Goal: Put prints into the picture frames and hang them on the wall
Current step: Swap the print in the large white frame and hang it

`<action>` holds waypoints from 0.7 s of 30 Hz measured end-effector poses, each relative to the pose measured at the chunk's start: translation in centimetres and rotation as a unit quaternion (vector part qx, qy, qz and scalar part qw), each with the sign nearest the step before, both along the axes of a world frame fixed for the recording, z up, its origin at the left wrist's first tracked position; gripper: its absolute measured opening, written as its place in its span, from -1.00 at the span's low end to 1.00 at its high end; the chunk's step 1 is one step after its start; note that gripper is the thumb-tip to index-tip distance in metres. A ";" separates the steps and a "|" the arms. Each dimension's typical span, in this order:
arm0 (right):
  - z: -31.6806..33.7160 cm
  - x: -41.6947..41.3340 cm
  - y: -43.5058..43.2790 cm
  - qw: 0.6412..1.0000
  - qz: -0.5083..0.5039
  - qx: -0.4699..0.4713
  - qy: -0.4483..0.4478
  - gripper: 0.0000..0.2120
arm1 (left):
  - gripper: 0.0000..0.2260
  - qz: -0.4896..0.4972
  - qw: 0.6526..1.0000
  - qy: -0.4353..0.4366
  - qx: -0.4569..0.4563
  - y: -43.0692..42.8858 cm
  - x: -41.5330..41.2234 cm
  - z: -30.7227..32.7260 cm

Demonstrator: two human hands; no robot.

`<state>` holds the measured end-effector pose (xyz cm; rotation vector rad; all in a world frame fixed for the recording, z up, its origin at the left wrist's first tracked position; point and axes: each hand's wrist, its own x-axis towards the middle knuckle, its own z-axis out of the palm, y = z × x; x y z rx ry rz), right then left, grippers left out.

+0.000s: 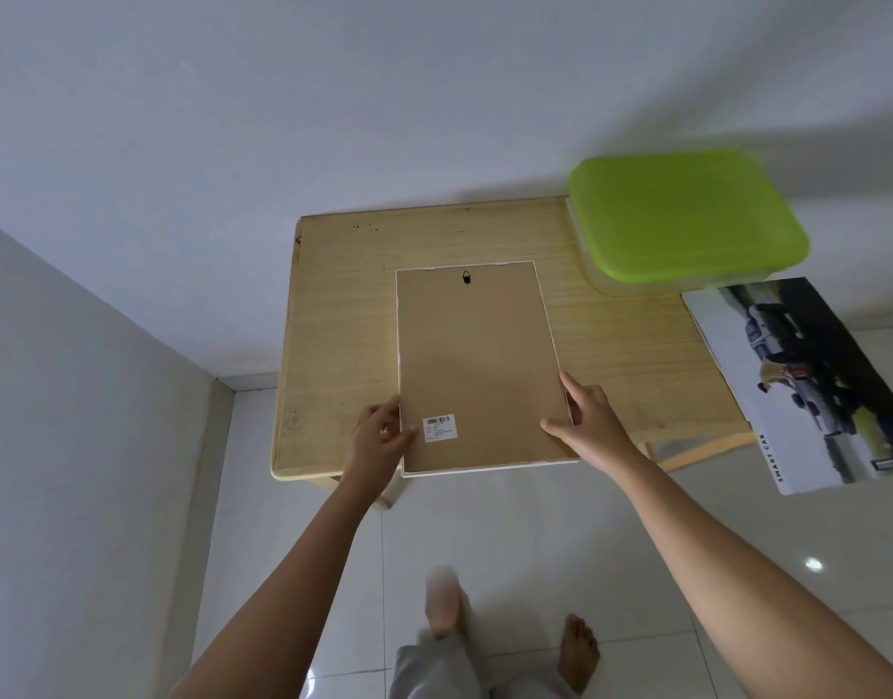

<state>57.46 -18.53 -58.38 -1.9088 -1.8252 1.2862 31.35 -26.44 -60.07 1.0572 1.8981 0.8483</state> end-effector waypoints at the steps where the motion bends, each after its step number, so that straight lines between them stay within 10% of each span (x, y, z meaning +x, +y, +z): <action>1: 0.0 0.1 0.1 1.000 0.005 -0.008 0.005 -0.22 | -0.52 -0.004 1.000 -0.011 0.002 0.0 -0.2 -0.1; 21: -0.8 1.3 2.3 0.996 0.044 -0.061 0.041 -0.24 | -0.35 -0.001 1.000 0.012 -0.010 0.7 1.2 -0.5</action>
